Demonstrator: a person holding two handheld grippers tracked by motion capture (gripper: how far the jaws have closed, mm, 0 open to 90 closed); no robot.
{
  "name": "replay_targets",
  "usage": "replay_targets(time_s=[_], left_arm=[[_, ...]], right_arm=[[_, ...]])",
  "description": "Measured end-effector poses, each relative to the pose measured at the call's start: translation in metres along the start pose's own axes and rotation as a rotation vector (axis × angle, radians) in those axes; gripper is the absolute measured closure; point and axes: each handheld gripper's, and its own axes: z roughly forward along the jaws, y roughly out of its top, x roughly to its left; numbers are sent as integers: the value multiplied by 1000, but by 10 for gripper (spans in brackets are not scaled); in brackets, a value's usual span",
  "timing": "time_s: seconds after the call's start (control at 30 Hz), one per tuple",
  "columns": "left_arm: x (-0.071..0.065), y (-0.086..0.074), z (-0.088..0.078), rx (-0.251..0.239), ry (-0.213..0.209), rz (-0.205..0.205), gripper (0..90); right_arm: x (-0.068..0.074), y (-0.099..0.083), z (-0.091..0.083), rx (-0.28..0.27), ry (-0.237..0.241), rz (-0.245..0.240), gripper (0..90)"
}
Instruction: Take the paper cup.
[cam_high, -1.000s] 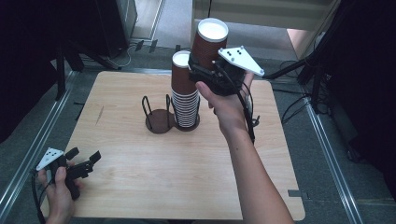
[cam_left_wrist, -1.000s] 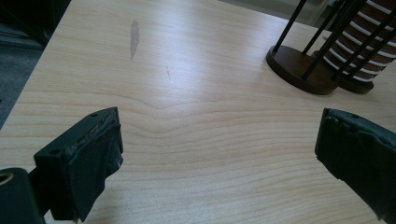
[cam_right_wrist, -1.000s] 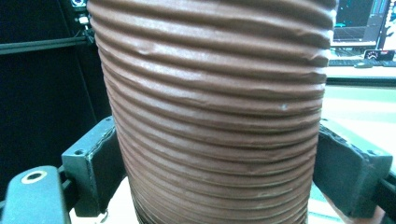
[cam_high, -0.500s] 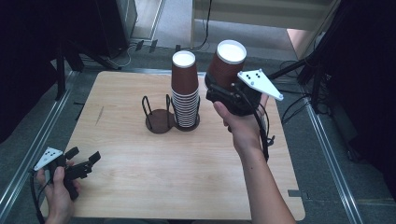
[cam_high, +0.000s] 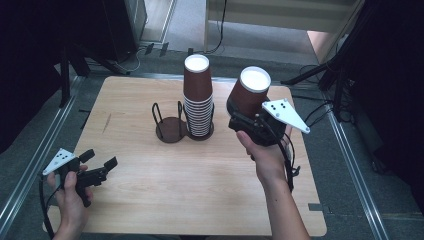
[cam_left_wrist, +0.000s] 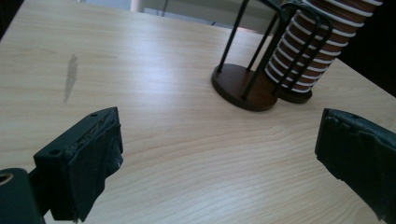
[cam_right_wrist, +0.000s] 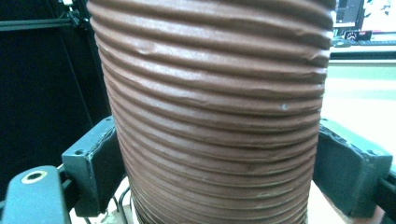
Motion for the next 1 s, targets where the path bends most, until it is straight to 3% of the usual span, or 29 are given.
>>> replay_targets(time_s=[0.17,0.4,0.8,1.0], left_arm=[[-15,11,8,0,-14,53,16],[-37,27,22,-17,-66,89,16],[-93,57,54,-39,-170,177,16],[-108,57,57,-4,-213,244,16]], right_arm=[[-7,-17,-4,19,-16,8,127],[-10,-38,-10,36,-29,-1,127],[-5,-84,-19,83,-29,-29,128],[-7,-93,-22,90,-22,-33,128]])
